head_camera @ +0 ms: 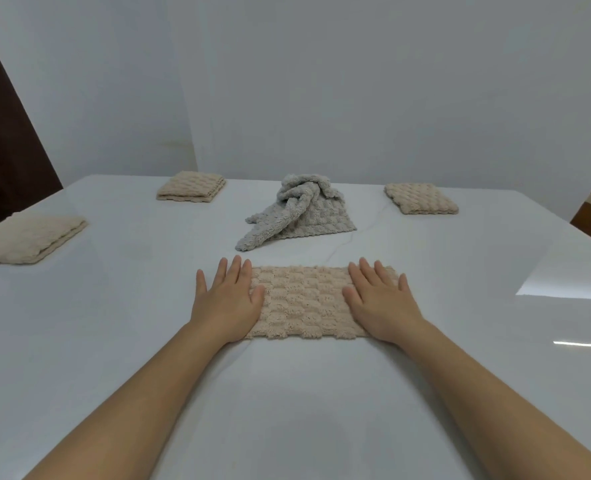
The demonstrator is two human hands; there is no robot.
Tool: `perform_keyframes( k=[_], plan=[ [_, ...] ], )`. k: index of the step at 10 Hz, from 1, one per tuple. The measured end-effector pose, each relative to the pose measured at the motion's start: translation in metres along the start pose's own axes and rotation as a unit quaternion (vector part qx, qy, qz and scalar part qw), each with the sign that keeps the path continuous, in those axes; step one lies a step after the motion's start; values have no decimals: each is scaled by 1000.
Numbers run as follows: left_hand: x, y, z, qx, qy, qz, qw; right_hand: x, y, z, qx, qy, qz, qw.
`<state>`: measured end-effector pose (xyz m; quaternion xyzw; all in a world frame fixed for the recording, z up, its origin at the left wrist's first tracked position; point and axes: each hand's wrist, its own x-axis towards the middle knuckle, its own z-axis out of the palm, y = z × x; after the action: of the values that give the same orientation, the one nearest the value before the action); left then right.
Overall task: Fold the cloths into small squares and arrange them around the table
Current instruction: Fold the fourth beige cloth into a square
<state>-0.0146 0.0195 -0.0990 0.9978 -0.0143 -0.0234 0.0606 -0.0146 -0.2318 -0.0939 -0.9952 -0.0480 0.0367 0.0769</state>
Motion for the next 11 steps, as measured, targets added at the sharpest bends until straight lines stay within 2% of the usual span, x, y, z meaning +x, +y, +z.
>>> perform_keyframes(
  k=[1, 2, 3, 4, 5, 11],
  plan=[
    [0, 3, -5, 39, 6, -8, 999, 0, 1, 2, -1, 10, -2, 1000],
    [-3, 24, -14, 34, 58, 2, 998, 1, 1, 4, -4, 19, -1, 1000],
    [-7, 70, -15, -13, 89, 70, 993, 1, 2, 4, -5, 20, -2, 1000],
    [-7, 108, -1, -33, 52, 121, 991, 0, 1, 5, -5, 27, -5, 1000],
    [-3, 110, 11, -38, 18, 114, 993, 0, 2, 4, -7, 29, -4, 1000],
    [-7, 23, 4, -25, 24, 17, 999, 0, 3, 3, 7, 17, -6, 1000]
  ],
)
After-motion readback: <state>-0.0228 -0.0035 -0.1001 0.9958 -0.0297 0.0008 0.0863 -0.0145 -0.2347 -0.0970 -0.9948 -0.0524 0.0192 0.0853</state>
